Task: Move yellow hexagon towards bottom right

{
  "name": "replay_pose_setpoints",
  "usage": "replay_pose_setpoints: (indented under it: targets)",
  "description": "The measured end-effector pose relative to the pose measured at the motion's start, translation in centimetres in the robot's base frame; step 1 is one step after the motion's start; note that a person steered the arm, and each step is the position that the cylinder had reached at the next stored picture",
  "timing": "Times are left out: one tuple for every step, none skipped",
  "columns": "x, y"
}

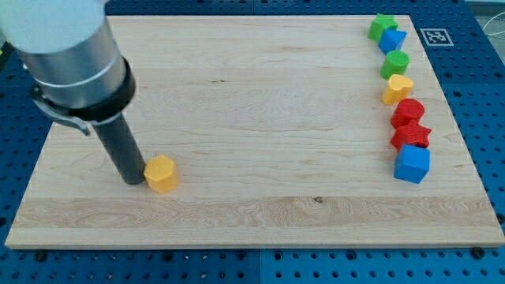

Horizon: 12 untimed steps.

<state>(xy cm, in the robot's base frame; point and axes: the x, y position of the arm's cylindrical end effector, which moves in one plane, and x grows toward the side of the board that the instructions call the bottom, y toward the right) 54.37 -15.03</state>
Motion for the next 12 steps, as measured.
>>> replay_pose_setpoints:
  targets:
    - [0.7,3.1]
    - [0.7,6.8]
    - [0.7,10.4]
    - [0.8,13.8]
    - [1.3,17.1]
    - [1.1,19.6]
    - [0.9,20.1]
    - [0.9,21.2]
    - [0.7,23.0]
    - [0.2,23.9]
    - [0.2,25.6]
    - [-1.4,26.8]
